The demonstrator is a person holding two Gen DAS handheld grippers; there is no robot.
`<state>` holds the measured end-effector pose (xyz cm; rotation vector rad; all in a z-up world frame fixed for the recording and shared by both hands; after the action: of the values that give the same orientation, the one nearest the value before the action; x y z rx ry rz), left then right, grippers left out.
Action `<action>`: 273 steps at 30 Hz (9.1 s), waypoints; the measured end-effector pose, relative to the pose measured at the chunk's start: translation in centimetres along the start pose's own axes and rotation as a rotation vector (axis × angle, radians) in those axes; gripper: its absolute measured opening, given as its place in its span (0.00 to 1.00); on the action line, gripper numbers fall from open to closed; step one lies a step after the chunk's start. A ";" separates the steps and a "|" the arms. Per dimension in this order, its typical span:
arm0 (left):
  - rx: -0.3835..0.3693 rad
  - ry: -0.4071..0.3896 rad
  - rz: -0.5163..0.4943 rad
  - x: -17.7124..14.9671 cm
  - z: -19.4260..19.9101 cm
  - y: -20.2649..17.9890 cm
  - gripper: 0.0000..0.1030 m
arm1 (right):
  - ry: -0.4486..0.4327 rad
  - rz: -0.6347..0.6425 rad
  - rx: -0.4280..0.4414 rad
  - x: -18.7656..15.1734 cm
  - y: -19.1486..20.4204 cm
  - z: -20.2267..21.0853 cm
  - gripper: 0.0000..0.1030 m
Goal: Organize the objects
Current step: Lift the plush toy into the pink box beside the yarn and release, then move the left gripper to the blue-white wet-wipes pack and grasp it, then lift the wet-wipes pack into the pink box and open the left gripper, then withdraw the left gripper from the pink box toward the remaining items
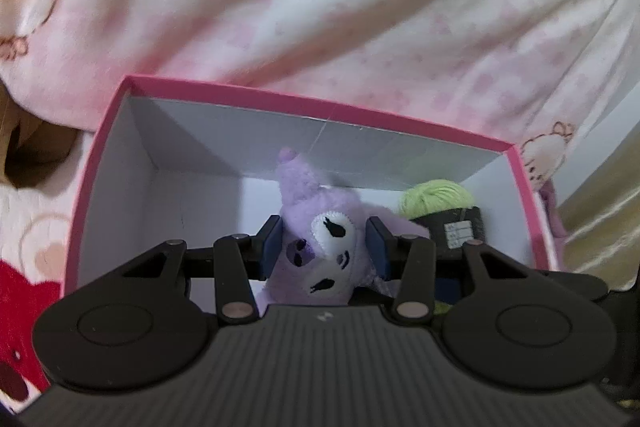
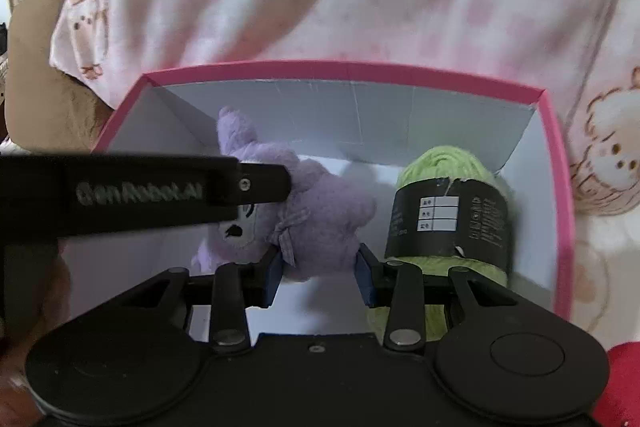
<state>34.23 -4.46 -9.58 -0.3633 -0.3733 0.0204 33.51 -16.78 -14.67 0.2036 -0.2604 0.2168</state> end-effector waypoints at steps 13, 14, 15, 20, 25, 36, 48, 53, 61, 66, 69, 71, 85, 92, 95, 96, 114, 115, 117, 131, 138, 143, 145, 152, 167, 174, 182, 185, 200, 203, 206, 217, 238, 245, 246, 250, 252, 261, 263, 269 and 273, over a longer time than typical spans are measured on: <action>-0.006 0.025 0.110 2.6 -2.5 1.4 0.53 | 0.051 0.018 -0.124 3.1 0.8 -2.3 0.42; -0.008 0.036 0.120 2.5 -2.5 1.5 0.55 | 0.046 0.020 -0.126 3.0 1.1 -2.2 0.42; 0.002 0.036 0.117 2.4 -2.4 1.5 0.59 | 0.028 0.004 -0.128 2.9 1.2 -2.0 0.44; 0.046 0.046 0.013 1.1 -0.2 0.5 0.65 | -0.041 0.031 -0.109 1.1 2.4 1.3 0.58; 0.014 0.034 -0.036 -0.7 3.2 -0.3 0.67 | -0.075 0.054 -0.094 -1.5 3.7 5.2 0.61; 0.011 0.033 -0.217 -5.6 13.3 -2.0 0.67 | -0.112 0.169 -0.007 -9.5 6.3 16.0 0.62; 0.058 0.132 -0.347 -12.4 19.7 -2.3 0.68 | -0.112 0.275 0.091 -18.1 10.5 20.5 0.70; 0.061 0.147 -0.354 -15.5 19.8 -1.4 0.69 | -0.087 0.283 0.137 -20.7 11.9 18.8 0.76; 0.075 0.160 -0.322 -18.7 18.0 2.6 0.73 | -0.061 0.274 0.229 -22.4 14.6 13.2 0.80; 0.090 0.156 -0.288 -19.5 15.3 5.4 0.73 | -0.076 0.247 0.249 -22.0 15.7 9.1 0.80; 0.076 0.155 -0.261 -19.7 13.4 6.9 0.71 | -0.069 0.236 0.244 -21.7 16.1 6.8 0.80; 0.063 0.156 -0.241 -19.7 12.0 7.9 0.71 | -0.063 0.230 0.229 -21.5 16.2 5.3 0.80; -0.117 0.168 -0.025 -20.8 5.3 13.3 0.47 | -0.017 0.183 0.168 -21.0 15.9 -2.3 0.80; -0.328 0.238 0.085 -22.1 4.8 12.5 0.47 | 0.008 0.149 0.102 -21.2 15.4 -3.7 0.82; -0.289 0.256 0.063 -22.4 4.2 11.1 0.47 | 0.001 0.166 0.047 -21.6 15.0 -3.6 0.81; -0.295 0.261 0.066 -22.4 4.1 10.8 0.47 | 0.004 0.159 0.036 -21.6 14.7 -3.7 0.81; -0.079 0.085 -0.094 -17.9 3.7 9.7 0.51 | -0.009 0.044 -0.090 -26.0 7.6 -0.4 0.87; -0.072 0.097 -0.094 -17.9 3.1 9.6 0.51 | 0.000 0.004 -0.057 -26.3 7.0 -0.2 0.87; -0.081 0.115 -0.098 -18.2 2.1 9.1 0.51 | -0.001 -0.076 0.031 -27.0 5.8 0.3 0.85; -0.156 0.256 -0.062 -22.1 1.6 6.8 0.38 | -0.017 -0.260 0.215 -26.7 5.6 -0.7 0.51; -0.104 0.200 -0.062 -21.8 1.3 6.7 0.40 | -0.021 -0.269 0.123 -27.4 5.8 -0.3 0.52; -0.137 0.238 -0.044 -23.3 1.9 6.0 0.38 | -0.017 -0.257 0.090 -27.6 5.8 -0.3 0.41; -0.150 0.239 -0.037 -24.1 2.4 5.7 0.38 | -0.009 -0.232 0.070 -27.5 6.2 -0.2 0.41; -0.140 0.210 -0.050 -25.4 5.8 4.7 0.38 | 0.010 -0.182 0.095 -27.8 6.7 2.1 0.43; -0.149 0.116 -0.084 -23.5 15.1 1.1 0.38 | -0.035 -0.022 0.069 -25.7 8.3 10.9 0.43; -0.117 0.034 -0.144 -19.9 19.2 -1.3 0.38 | -0.106 -0.006 0.104 -22.4 7.6 14.7 0.43; -0.024 -0.019 -0.152 -12.9 20.7 -3.6 0.38 | -0.170 0.048 0.076 -15.6 7.0 17.2 0.42; -0.011 -0.031 -0.120 -10.5 19.9 -3.6 0.38 | -0.180 0.077 0.055 -13.0 6.4 17.1 0.42; -0.052 0.042 0.018 -5.9 8.2 1.6 0.39 | -0.024 0.117 0.056 -6.8 3.3 7.5 0.40; -0.050 0.097 0.042 -5.2 5.8 2.4 0.39 | 0.026 0.098 0.069 -6.2 2.8 5.5 0.39; -0.031 0.171 0.068 -4.8 4.1 3.0 0.39 | 0.091 0.066 0.090 -5.9 2.3 3.7 0.38; 0.053 0.276 0.138 -3.8 -0.3 3.6 0.39 | 0.203 0.006 0.071 -3.9 1.2 -0.9 0.38; 0.102 0.154 -0.040 -4.8 2.4 0.8 0.44 | -0.003 0.110 0.020 -6.1 2.0 6.5 0.49; 0.004 0.198 -0.045 -5.8 8.8 -0.6 0.45 | -0.060 0.189 0.003 -8.4 2.5 13.8 0.54; -0.015 0.201 -0.041 -5.9 9.5 -0.9 0.45 | -0.069 0.193 0.000 -8.9 2.4 14.7 0.55; 0.007 0.174 -0.101 -7.5 13.7 -2.5 0.48 | -0.110 0.203 0.002 -11.0 2.2 17.8 0.58; 0.007 0.169 -0.138 -8.5 15.7 -3.3 0.49 | -0.126 0.215 0.013 -12.4 2.2 19.1 0.60; 0.029 0.162 -0.323 -14.0 19.2 -6.9 0.51 | -0.160 0.261 0.020 -19.2 2.6 20.9 0.62; 0.015 0.174 -0.345 -15.2 18.9 -7.2 0.51 | -0.175 0.277 0.027 -20.8 2.4 20.5 0.64; -0.018 0.189 -0.358 -17.6 16.5 -7.6 0.51 | -0.219 0.287 0.022 -24.2 1.1 17.4 0.66; -0.050 0.176 -0.346 -18.1 13.8 -7.8 0.51 | -0.234 0.319 -0.037 -25.1 0.0 14.3 0.66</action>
<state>12.04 -8.58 -1.25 -0.3429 -0.2586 -0.3572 6.48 -24.65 -8.11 0.1503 -0.5302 0.5049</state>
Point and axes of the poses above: each gripper's, at about its wrist camera, not at the fingertips, and z roughly against the way its jaws point, y to its left, x to its top, the point moved 4 cm from there along -z, roughly the way its jaws point, and after that the axes turned 15 degrees about y, right-handed, at the moved point
